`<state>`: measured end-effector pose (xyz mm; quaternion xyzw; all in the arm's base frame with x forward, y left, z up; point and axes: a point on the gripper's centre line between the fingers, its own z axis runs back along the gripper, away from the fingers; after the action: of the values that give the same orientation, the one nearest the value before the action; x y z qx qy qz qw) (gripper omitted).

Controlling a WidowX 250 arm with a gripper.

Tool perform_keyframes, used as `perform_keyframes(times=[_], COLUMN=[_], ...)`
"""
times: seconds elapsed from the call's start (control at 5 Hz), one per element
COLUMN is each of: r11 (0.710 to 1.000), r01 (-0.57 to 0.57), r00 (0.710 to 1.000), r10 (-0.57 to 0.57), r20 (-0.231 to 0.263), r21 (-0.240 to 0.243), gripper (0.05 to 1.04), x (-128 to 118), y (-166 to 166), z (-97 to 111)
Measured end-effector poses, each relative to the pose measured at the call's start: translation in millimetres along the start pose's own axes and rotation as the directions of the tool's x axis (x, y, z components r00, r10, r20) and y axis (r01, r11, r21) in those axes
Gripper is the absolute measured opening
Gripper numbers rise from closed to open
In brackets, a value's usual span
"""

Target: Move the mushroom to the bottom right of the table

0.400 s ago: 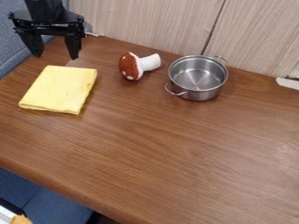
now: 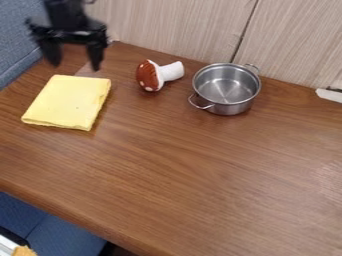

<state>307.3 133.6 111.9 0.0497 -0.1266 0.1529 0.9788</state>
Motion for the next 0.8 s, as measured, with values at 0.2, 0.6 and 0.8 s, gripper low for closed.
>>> perform_keyframes(times=[0.2, 0.6, 0.8], r11=[0.999, 0.991, 0.988], r01=[0.03, 0.127, 0.152], r00=[0.999, 0.992, 0.987], r10=[-0.031, -0.128, -0.154], r20=[-0.015, -0.016, -0.053], r21=[-0.035, -0.052, -0.039], gripper=[0.999, 0.999, 0.999], x=[18.3, 51.9, 53.7], y=[-25.9, -63.2, -64.5], z=[-12.1, -41.1, -59.0])
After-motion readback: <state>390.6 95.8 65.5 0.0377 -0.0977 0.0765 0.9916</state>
